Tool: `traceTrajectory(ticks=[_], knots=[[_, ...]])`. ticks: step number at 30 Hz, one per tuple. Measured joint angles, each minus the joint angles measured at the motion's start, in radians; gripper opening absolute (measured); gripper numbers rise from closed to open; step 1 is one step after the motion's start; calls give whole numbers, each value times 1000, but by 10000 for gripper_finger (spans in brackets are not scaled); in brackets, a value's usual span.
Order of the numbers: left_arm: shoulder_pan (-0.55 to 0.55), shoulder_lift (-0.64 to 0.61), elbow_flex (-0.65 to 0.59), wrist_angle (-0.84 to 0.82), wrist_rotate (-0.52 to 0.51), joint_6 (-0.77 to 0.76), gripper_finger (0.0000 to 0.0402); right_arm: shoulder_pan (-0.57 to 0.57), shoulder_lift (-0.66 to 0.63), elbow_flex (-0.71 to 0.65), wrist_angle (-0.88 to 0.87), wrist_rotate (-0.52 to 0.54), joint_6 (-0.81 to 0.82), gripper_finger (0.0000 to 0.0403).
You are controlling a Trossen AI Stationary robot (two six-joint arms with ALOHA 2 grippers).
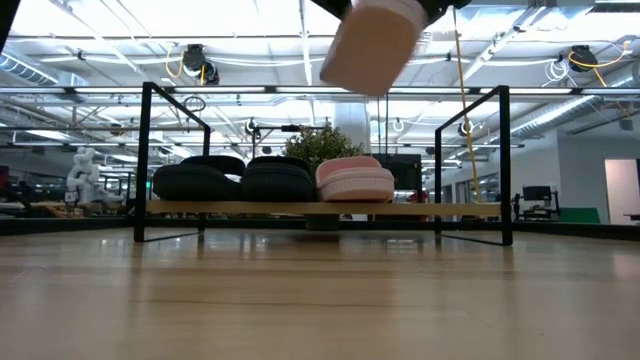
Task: Pick and place slides into the shelf
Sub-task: Put the pink slide on the shelf
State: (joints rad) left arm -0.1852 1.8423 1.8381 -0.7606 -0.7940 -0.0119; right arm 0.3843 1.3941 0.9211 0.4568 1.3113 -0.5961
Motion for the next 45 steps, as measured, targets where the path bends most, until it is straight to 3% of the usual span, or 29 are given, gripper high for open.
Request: traceTrajectory(ticks=[8, 17, 29, 40, 45], knots=[[0, 0, 0, 6, 0, 2, 0, 16, 0, 0, 6, 15, -28, 179], [-1, 0, 0, 40, -9, 4, 0, 97, -4, 0, 241, 258, -341, 183], [-7, 0, -1, 163, 52, 33, 0, 108, -136, 0, 243, 258, -352, 183], [13, 0, -178, 477, 54, 76, 0, 106, -191, 0, 242, 259, -385, 183], [43, 0, -272, 703, 123, 101, 0, 107, -195, 0, 266, 257, -481, 183]])
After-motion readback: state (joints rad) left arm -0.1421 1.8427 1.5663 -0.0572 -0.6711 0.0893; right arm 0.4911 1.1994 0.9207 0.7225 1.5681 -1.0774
